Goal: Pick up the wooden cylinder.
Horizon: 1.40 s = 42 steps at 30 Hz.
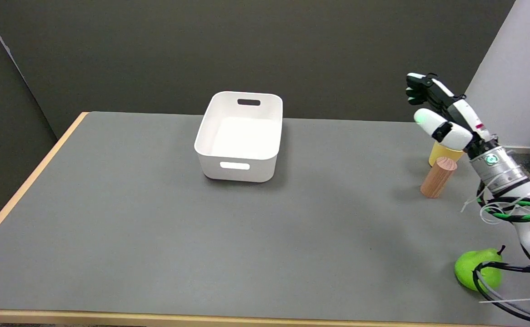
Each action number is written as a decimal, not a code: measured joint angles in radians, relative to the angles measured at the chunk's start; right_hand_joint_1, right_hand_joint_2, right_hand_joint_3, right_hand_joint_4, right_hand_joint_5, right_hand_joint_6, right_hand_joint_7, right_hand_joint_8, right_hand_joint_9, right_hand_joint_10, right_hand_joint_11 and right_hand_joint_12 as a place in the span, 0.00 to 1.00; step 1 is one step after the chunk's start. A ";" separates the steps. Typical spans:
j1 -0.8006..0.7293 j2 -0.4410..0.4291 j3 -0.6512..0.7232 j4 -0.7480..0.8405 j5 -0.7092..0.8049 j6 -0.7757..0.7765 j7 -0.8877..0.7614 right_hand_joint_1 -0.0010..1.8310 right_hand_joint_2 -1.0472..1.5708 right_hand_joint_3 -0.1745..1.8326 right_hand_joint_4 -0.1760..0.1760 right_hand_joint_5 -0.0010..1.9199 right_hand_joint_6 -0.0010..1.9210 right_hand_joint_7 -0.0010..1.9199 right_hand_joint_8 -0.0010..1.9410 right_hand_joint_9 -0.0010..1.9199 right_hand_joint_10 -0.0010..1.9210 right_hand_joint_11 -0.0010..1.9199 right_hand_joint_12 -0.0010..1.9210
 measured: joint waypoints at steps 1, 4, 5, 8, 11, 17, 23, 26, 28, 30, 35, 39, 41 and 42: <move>-0.002 0.001 0.010 -0.004 0.000 -0.004 0.000 0.20 0.65 0.57 0.53 0.08 0.21 0.10 0.17 0.07 0.36 0.04 0.60; -0.011 0.003 0.043 -0.011 0.000 -0.015 0.002 0.19 0.65 0.57 0.47 0.08 0.21 0.10 0.17 0.07 0.36 0.04 0.61; -0.016 0.003 0.057 -0.014 0.000 -0.018 0.005 0.19 0.65 0.57 0.45 0.07 0.21 0.10 0.17 0.07 0.36 0.04 0.61; -0.029 0.003 0.091 -0.018 0.000 -0.022 0.024 0.19 0.65 0.55 0.44 0.07 0.20 0.09 0.16 0.06 0.36 0.04 0.61; -0.045 0.000 0.130 -0.021 0.000 -0.025 0.061 0.20 0.67 0.50 0.41 0.06 0.17 0.08 0.15 0.05 0.36 0.02 0.62; -0.098 -0.018 0.203 -0.010 0.000 -0.026 0.128 0.19 0.67 0.49 0.31 0.07 0.18 0.08 0.15 0.04 0.35 0.01 0.61; -0.149 -0.048 0.261 0.006 0.000 -0.026 0.171 0.16 0.66 0.56 0.05 0.10 0.25 0.10 0.19 0.07 0.36 0.03 0.60; -0.170 -0.062 0.285 0.006 0.000 -0.024 0.186 0.16 0.67 0.56 0.01 0.13 0.29 0.14 0.23 0.10 0.39 0.05 0.61; -0.181 -0.071 0.299 0.002 0.000 -0.022 0.196 0.17 0.69 0.51 0.00 0.15 0.32 0.18 0.24 0.13 0.42 0.05 0.63; -0.193 -0.080 0.313 -0.006 0.000 -0.021 0.206 0.18 0.70 0.48 0.00 0.16 0.35 0.21 0.27 0.14 0.46 0.06 0.65; -0.208 -0.097 0.342 -0.041 0.000 -0.021 0.225 0.18 0.71 0.48 0.00 0.18 0.41 0.25 0.31 0.18 0.50 0.07 0.67; -0.211 -0.106 0.362 -0.076 0.001 -0.021 0.235 0.18 0.71 0.48 0.00 0.18 0.42 0.25 0.32 0.19 0.51 0.08 0.68; -0.211 -0.109 0.371 -0.095 0.001 -0.023 0.239 0.18 0.71 0.48 0.00 0.19 0.42 0.26 0.33 0.19 0.52 0.08 0.68; -0.210 -0.110 0.375 -0.105 0.001 -0.024 0.240 0.18 0.71 0.48 0.00 0.19 0.42 0.26 0.33 0.19 0.52 0.08 0.69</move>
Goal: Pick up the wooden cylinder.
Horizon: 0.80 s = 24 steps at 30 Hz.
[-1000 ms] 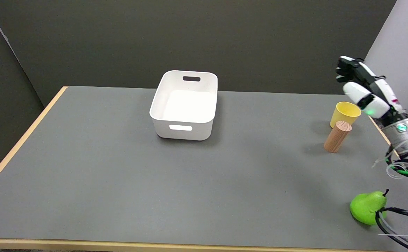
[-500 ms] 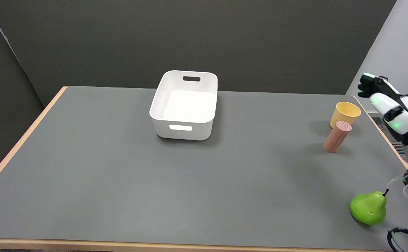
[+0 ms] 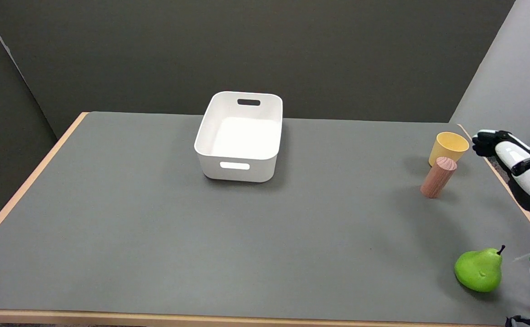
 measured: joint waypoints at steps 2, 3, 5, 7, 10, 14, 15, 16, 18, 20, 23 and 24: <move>0.002 -0.002 0.007 -0.019 0.000 -0.003 0.003 0.19 0.71 0.48 0.00 0.19 0.42 0.26 0.33 0.19 0.52 0.08 0.69; 0.003 -0.002 0.010 -0.026 0.000 -0.005 0.004 0.19 0.71 0.49 0.00 0.19 0.43 0.26 0.33 0.19 0.52 0.09 0.69; 0.006 -0.003 0.015 -0.046 0.000 -0.008 0.006 0.19 0.71 0.49 0.00 0.19 0.43 0.27 0.34 0.20 0.53 0.09 0.69; 0.009 -0.003 0.017 -0.061 0.000 -0.010 0.008 0.19 0.71 0.49 0.00 0.19 0.43 0.27 0.34 0.20 0.53 0.09 0.69; 0.014 -0.003 0.018 -0.085 0.000 -0.013 0.010 0.19 0.71 0.49 0.00 0.19 0.42 0.27 0.34 0.20 0.53 0.09 0.69; 0.022 0.001 0.008 -0.117 0.000 -0.014 0.012 0.19 0.71 0.49 0.00 0.18 0.40 0.25 0.32 0.18 0.51 0.08 0.68; 0.026 0.004 0.002 -0.128 0.000 -0.014 0.013 0.19 0.71 0.49 0.00 0.18 0.39 0.25 0.32 0.18 0.50 0.07 0.68; 0.029 0.006 -0.004 -0.139 0.000 -0.014 0.013 0.19 0.71 0.49 0.00 0.18 0.39 0.25 0.31 0.18 0.50 0.07 0.68; 0.036 0.011 -0.016 -0.158 0.000 -0.014 0.013 0.20 0.71 0.49 0.00 0.17 0.39 0.25 0.31 0.18 0.50 0.07 0.67; 0.044 0.018 -0.031 -0.180 0.000 -0.013 0.014 0.20 0.71 0.49 0.00 0.17 0.38 0.24 0.31 0.17 0.49 0.07 0.67; 0.057 0.029 -0.052 -0.211 0.000 -0.005 0.012 0.21 0.70 0.50 0.00 0.17 0.37 0.24 0.30 0.17 0.49 0.06 0.67; 0.060 0.032 -0.057 -0.218 0.000 -0.003 0.010 0.20 0.69 0.52 0.00 0.17 0.37 0.24 0.31 0.18 0.48 0.06 0.66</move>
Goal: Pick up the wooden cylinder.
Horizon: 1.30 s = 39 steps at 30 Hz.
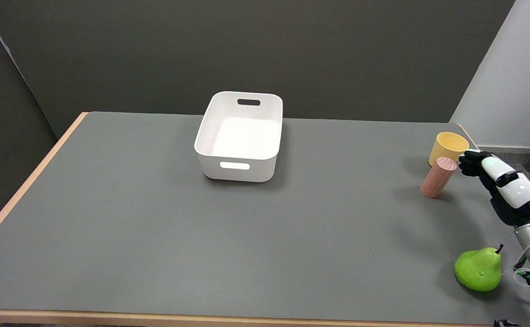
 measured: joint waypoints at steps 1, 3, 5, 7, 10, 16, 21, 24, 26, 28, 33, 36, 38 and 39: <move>0.005 0.004 -0.007 -0.010 0.000 0.003 -0.004 0.19 0.68 0.56 0.00 0.17 0.36 0.24 0.31 0.18 0.46 0.07 0.65; 0.015 0.011 -0.021 -0.028 0.000 0.011 -0.015 0.21 0.70 0.50 0.00 0.17 0.36 0.24 0.30 0.17 0.48 0.06 0.66; 0.026 0.017 -0.032 -0.045 0.000 0.019 -0.025 0.19 0.68 0.55 0.02 0.17 0.36 0.24 0.30 0.18 0.46 0.07 0.65; 0.041 0.025 -0.045 -0.067 0.000 0.026 -0.035 0.19 0.68 0.56 0.03 0.17 0.36 0.24 0.30 0.18 0.46 0.07 0.65; 0.067 0.037 -0.062 -0.105 -0.001 0.034 -0.048 0.23 0.69 0.50 0.06 0.18 0.36 0.25 0.30 0.18 0.48 0.07 0.66; 0.124 0.060 -0.103 -0.175 -0.002 0.044 -0.083 0.25 0.69 0.51 0.08 0.18 0.37 0.26 0.30 0.19 0.49 0.09 0.67; 0.169 0.076 -0.145 -0.221 -0.002 0.049 -0.117 0.27 0.69 0.51 0.13 0.18 0.36 0.26 0.30 0.19 0.49 0.10 0.68; 0.186 0.082 -0.166 -0.239 -0.003 0.051 -0.131 0.29 0.69 0.51 0.14 0.18 0.35 0.26 0.30 0.19 0.49 0.10 0.68; 0.197 0.086 -0.181 -0.249 -0.003 0.052 -0.139 0.30 0.69 0.51 0.14 0.18 0.35 0.26 0.30 0.19 0.49 0.10 0.68; 0.203 0.089 -0.192 -0.257 -0.003 0.052 -0.145 0.30 0.69 0.51 0.14 0.18 0.35 0.26 0.30 0.19 0.49 0.10 0.68; 0.217 0.094 -0.213 -0.272 -0.003 0.052 -0.158 0.29 0.67 0.56 0.14 0.17 0.34 0.25 0.31 0.20 0.47 0.10 0.67; 0.222 0.096 -0.221 -0.278 -0.003 0.052 -0.163 0.31 0.68 0.52 0.14 0.17 0.33 0.25 0.29 0.19 0.49 0.10 0.68; 0.224 0.097 -0.227 -0.282 -0.003 0.052 -0.167 0.31 0.68 0.52 0.14 0.17 0.32 0.25 0.29 0.19 0.49 0.10 0.68; 0.224 0.098 -0.229 -0.283 -0.003 0.052 -0.168 0.32 0.68 0.52 0.15 0.17 0.32 0.25 0.29 0.18 0.49 0.10 0.68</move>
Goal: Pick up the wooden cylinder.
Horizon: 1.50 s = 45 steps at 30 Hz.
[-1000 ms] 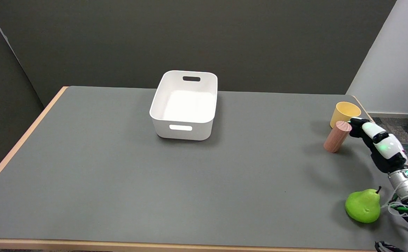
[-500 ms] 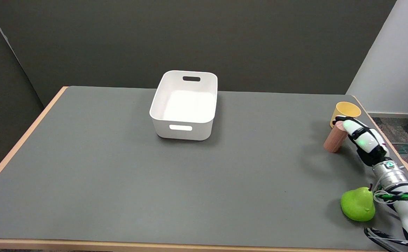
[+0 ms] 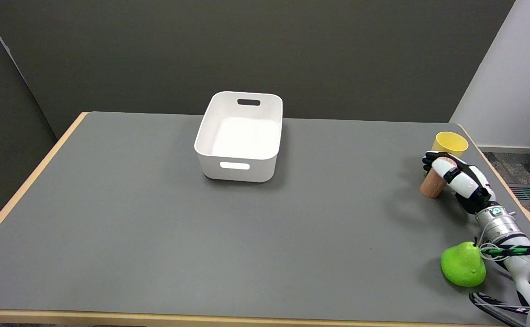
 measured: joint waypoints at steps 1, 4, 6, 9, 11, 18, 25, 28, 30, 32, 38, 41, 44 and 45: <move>0.000 0.001 -0.002 -0.002 0.000 0.000 -0.001 0.32 0.68 0.52 0.15 0.17 0.32 0.25 0.28 0.18 0.49 0.10 0.68; 0.001 0.003 -0.008 -0.005 0.000 -0.003 -0.004 0.34 0.67 0.54 0.14 0.16 0.32 0.24 0.29 0.19 0.48 0.10 0.69; 0.001 0.004 -0.011 -0.007 0.000 -0.006 -0.006 0.35 0.66 0.54 0.14 0.16 0.32 0.24 0.29 0.19 0.48 0.10 0.69; 0.000 0.005 -0.014 -0.010 0.000 -0.011 -0.008 0.39 0.66 0.54 0.15 0.16 0.32 0.24 0.29 0.18 0.48 0.10 0.69; -0.001 0.006 -0.015 -0.010 0.000 -0.014 -0.009 0.40 0.67 0.54 0.15 0.16 0.32 0.24 0.29 0.19 0.48 0.10 0.69; -0.005 0.009 -0.016 -0.013 0.000 -0.026 -0.012 0.50 0.72 0.53 0.11 0.20 0.51 0.32 0.42 0.26 0.58 0.18 0.76; -0.005 0.010 -0.011 -0.017 0.000 -0.035 -0.014 0.63 0.88 0.14 0.13 0.25 0.83 0.41 0.75 0.37 0.68 0.27 0.92; -0.003 0.010 -0.007 -0.018 0.000 -0.037 -0.015 0.62 0.92 0.09 0.10 0.23 0.84 0.38 0.82 0.39 0.73 0.27 0.90; -0.002 0.010 -0.006 -0.019 0.000 -0.038 -0.015 0.61 0.93 0.08 0.07 0.22 0.85 0.37 0.86 0.39 0.77 0.27 0.93; -0.001 0.010 -0.004 -0.020 0.000 -0.038 -0.015 0.62 0.90 0.13 0.00 0.23 0.83 0.38 0.85 0.36 0.81 0.25 0.98; 0.001 0.011 -0.001 -0.021 0.000 -0.039 -0.016 0.80 0.76 0.47 0.29 0.19 0.79 0.33 0.88 0.33 1.00 0.11 1.00; 0.002 0.011 -0.001 -0.021 0.000 -0.039 -0.016 0.81 0.76 0.46 0.37 0.20 0.80 0.32 0.87 0.32 1.00 0.08 1.00; 0.004 0.011 -0.001 -0.022 0.000 -0.040 -0.016 0.80 0.77 0.45 0.42 0.21 0.81 0.31 0.88 0.32 1.00 0.05 1.00; 0.005 0.011 -0.002 -0.022 0.000 -0.040 -0.016 0.80 0.77 0.44 0.42 0.21 0.81 0.31 0.89 0.32 1.00 0.05 1.00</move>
